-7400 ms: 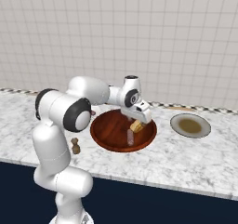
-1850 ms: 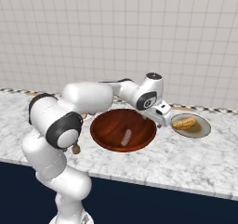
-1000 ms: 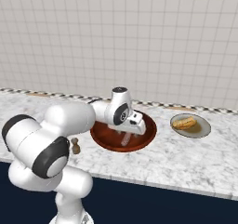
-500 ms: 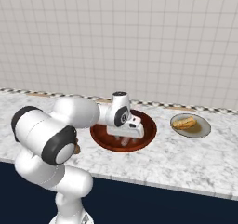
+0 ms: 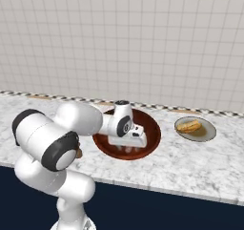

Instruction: Place one bun and one sausage from the bowl on each plate.

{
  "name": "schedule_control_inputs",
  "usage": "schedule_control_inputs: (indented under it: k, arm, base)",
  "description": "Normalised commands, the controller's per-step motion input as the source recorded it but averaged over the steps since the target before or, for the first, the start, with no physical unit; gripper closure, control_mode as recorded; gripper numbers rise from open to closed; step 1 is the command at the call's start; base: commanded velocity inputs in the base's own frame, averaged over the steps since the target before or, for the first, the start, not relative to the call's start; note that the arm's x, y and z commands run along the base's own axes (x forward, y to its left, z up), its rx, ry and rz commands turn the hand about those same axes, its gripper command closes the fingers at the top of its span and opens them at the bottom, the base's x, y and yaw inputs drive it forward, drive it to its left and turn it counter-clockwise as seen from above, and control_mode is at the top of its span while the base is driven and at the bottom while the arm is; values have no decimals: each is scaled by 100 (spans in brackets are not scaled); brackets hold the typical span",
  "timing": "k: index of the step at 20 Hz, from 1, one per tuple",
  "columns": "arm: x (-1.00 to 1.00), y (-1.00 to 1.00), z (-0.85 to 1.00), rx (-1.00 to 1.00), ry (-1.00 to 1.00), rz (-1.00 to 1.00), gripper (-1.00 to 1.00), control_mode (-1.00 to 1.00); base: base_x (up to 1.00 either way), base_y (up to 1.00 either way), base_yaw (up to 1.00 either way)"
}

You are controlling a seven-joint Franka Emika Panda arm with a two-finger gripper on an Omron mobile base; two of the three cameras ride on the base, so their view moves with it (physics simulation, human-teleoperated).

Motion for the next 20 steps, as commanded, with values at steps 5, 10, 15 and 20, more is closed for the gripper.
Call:
schedule_control_inputs:
  k: [5, 10, 15, 20]
  arm:
    - [-22, 0, -1, 0, -8, 1, 100, -100]
    - [17, 7, -11, -1, 7, 0, 100, -100]
    - [-2, 3, 10, -1, 0, 0, 100, -100]
    - [0, -4, 99, 5, -13, -1, 100, -100]
  base:
    - [0, 0, 0]
    - [0, 0, 0]
    - [0, 0, 0]
    - [0, 0, 0]
